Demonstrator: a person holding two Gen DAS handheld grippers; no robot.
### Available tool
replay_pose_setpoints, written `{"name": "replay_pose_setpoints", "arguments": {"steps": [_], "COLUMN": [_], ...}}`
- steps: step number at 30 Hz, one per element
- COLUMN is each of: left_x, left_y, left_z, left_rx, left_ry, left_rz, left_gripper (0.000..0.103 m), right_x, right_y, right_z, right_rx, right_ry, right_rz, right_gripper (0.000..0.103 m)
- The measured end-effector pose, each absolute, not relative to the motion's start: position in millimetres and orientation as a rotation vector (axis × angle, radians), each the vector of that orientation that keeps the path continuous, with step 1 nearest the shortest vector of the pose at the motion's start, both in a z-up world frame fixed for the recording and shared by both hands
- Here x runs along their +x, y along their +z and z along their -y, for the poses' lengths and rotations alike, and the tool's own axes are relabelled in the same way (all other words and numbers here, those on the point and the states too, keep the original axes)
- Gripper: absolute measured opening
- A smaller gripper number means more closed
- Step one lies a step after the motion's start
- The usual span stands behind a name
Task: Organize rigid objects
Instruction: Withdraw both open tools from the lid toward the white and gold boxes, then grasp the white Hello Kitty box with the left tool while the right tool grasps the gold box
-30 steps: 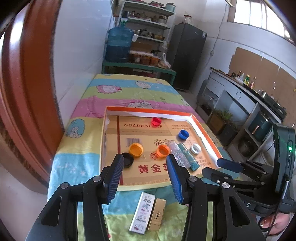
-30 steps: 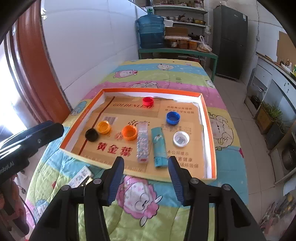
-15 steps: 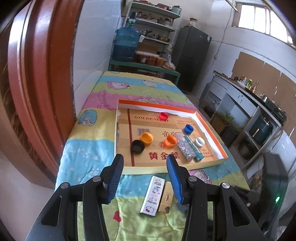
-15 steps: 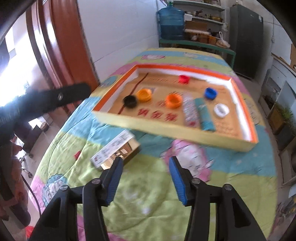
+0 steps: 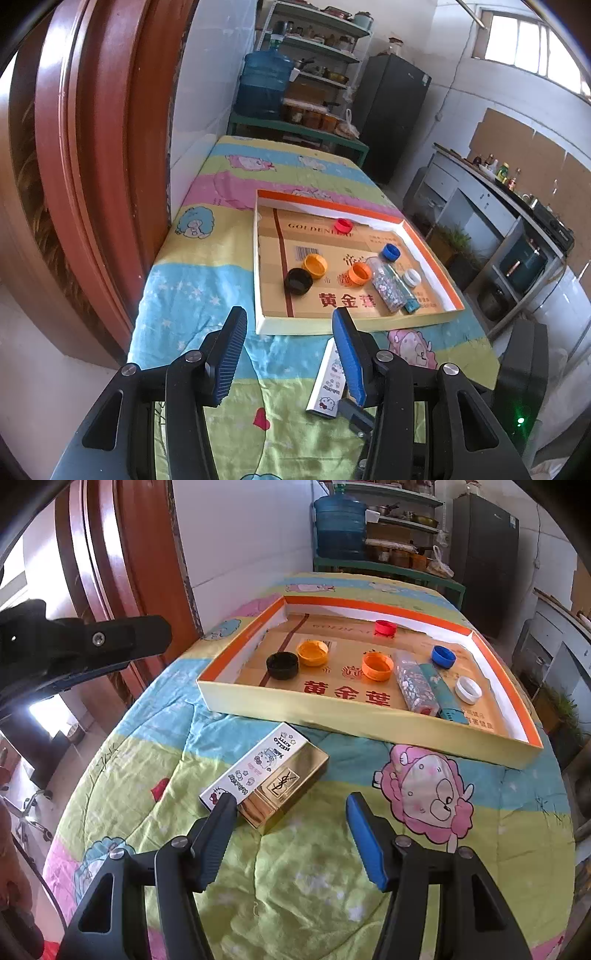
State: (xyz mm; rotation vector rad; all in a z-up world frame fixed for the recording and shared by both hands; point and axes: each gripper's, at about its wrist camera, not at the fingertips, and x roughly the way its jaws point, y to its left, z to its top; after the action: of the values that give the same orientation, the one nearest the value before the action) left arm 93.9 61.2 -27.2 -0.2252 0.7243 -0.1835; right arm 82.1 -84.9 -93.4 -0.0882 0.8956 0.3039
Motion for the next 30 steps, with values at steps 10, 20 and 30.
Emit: {"name": "replay_pose_setpoints", "arguments": {"steps": [10,20,30], "left_x": [101.3,100.4,105.3], "left_y": [-36.9,-45.5,-73.8], "left_z": [-53.7,-47.9,-2.5], "left_rx": [-0.227,-0.198,0.025], "left_ry": [-0.213,-0.244,-0.346], "left_rz": [-0.75,-0.768,-0.806], "left_gripper": [0.05,0.05,0.05], "right_x": [85.8,102.6,94.8], "right_y": [-92.2,-98.0,-90.0], "right_z": [108.3,92.2,121.8], "right_rx": [-0.083,-0.129,-0.075], "right_ry": [0.248,0.254,0.242], "right_rz": [-0.923,-0.912,-0.897], "right_gripper": [0.061,0.029,0.018]}}
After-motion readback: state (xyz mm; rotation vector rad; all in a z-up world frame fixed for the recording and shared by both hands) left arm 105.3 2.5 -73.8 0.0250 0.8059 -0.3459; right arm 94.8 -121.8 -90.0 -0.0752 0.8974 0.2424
